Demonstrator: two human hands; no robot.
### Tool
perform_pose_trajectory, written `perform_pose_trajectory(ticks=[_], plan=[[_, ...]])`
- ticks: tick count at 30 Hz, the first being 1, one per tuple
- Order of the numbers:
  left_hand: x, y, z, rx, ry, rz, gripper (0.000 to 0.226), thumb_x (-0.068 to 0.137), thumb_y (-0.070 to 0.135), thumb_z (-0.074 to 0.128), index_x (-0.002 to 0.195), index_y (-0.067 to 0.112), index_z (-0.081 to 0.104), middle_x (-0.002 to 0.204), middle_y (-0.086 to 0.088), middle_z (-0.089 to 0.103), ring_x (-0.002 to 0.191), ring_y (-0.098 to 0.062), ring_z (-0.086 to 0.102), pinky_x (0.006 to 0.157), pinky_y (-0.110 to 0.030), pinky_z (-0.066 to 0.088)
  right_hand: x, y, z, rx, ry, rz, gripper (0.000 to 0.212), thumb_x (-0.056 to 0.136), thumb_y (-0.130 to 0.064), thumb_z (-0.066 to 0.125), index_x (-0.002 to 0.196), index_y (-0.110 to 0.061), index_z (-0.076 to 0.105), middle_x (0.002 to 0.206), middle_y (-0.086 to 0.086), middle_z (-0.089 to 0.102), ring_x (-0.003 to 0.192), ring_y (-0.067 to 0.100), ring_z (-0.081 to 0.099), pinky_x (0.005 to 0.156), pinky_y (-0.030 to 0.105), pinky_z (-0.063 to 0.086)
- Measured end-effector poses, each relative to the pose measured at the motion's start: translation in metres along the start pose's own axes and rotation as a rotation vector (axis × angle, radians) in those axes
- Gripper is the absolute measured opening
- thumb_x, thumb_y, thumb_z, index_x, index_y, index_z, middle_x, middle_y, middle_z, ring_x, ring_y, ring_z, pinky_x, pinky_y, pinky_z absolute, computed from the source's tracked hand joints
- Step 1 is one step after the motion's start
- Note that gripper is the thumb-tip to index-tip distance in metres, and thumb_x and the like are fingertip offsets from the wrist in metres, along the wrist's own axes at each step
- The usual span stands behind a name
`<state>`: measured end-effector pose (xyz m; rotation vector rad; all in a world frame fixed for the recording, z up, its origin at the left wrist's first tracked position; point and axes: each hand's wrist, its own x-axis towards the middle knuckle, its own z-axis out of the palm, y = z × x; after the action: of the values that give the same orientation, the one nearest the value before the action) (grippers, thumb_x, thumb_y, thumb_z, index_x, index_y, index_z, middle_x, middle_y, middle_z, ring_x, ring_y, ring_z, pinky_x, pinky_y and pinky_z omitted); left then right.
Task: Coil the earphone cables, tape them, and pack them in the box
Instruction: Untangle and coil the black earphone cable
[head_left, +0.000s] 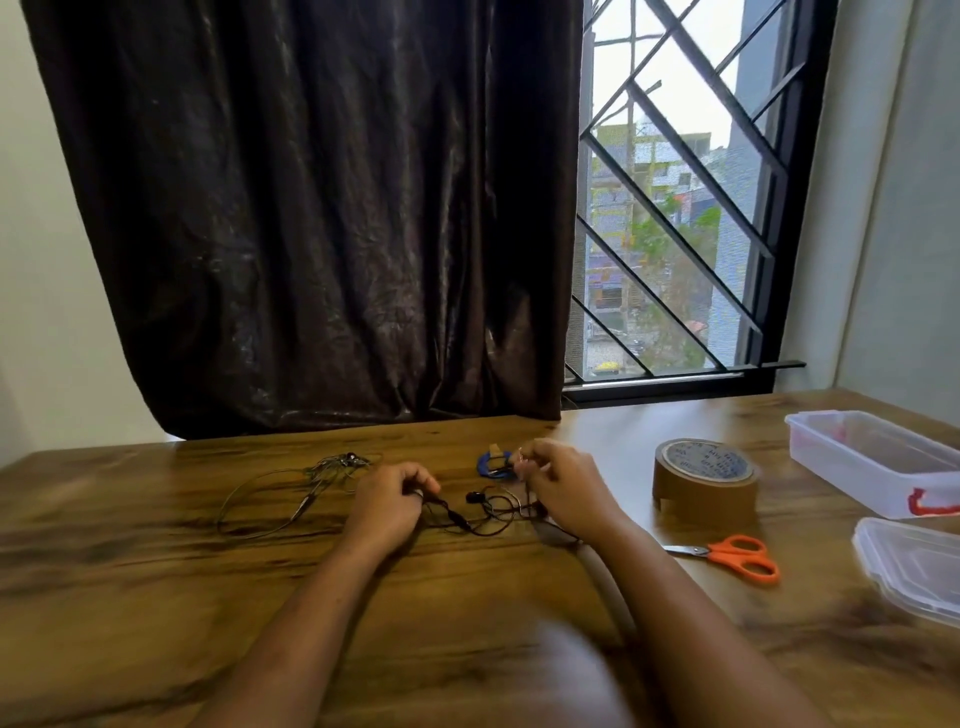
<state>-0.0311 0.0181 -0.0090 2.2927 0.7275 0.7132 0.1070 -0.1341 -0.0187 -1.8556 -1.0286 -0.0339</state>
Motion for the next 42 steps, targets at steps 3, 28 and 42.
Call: perform_pose_trajectory(ticks=[3,28,42], plan=[[0.001,0.000,-0.001,0.037,-0.027,-0.007,0.031,0.088,0.005,0.057,0.079,0.034,0.059,0.104,0.011,0.060,0.098,-0.006,0.055,0.085,-0.024,0.047,0.004,0.003,-0.006,-0.037,0.258,-0.021,0.014,0.098,-0.017,0.049,0.096,-0.016,0.063,0.090,-0.004,0.057,0.078,0.004,0.054,0.065,0.010,0.041],[-0.009,-0.002,0.021,0.374,-0.351,0.258,0.043,0.090,0.054,0.047,0.132,0.047,0.043,0.142,0.016,0.040,0.134,-0.012,0.028,0.106,-0.040,0.023,-0.004,-0.012,0.006,-0.124,0.381,-0.224,0.056,0.096,-0.008,0.045,0.146,-0.028,0.032,0.134,0.003,0.055,0.111,0.020,0.057,0.079,0.027,0.050],[-0.006,0.003,0.011,0.367,0.329,0.407,0.006,0.096,0.025,0.045,0.091,0.024,0.047,0.081,0.012,0.045,0.068,-0.004,0.045,0.056,-0.019,0.036,-0.002,-0.021,0.009,-0.765,0.425,-0.071,0.041,0.071,-0.018,0.070,0.111,-0.021,0.061,0.110,0.002,0.061,0.103,0.028,0.054,0.074,0.037,0.043]])
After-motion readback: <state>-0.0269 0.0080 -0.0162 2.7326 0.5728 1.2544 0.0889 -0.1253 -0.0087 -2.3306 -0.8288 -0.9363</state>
